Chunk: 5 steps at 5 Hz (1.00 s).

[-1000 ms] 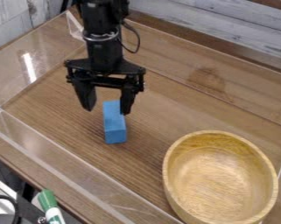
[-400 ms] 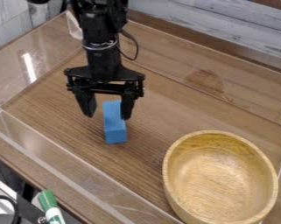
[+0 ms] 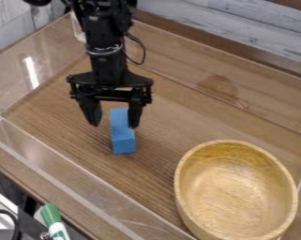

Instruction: Put the blue block in the brown bowl

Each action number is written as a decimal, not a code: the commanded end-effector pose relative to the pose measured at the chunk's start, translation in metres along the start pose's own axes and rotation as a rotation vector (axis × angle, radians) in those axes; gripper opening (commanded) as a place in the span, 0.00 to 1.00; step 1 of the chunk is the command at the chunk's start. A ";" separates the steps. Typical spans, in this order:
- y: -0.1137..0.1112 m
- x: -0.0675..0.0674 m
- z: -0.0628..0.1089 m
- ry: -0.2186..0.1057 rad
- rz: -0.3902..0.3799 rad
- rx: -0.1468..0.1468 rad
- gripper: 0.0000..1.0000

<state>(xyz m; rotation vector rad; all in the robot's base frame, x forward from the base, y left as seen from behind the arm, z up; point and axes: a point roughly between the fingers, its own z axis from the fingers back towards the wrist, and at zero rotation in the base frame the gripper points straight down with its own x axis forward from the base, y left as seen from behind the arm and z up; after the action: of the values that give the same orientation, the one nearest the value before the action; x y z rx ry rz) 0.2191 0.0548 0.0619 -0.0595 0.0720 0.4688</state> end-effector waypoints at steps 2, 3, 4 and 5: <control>0.002 0.008 0.005 -0.033 0.024 -0.021 1.00; 0.003 0.010 0.005 -0.035 0.027 -0.027 1.00; 0.002 0.011 0.005 -0.037 0.030 -0.033 1.00; 0.002 0.011 -0.001 -0.035 0.035 -0.034 1.00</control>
<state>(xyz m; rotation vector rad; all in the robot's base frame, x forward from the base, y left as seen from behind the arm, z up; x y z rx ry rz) 0.2231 0.0573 0.0541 -0.0830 0.0630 0.4966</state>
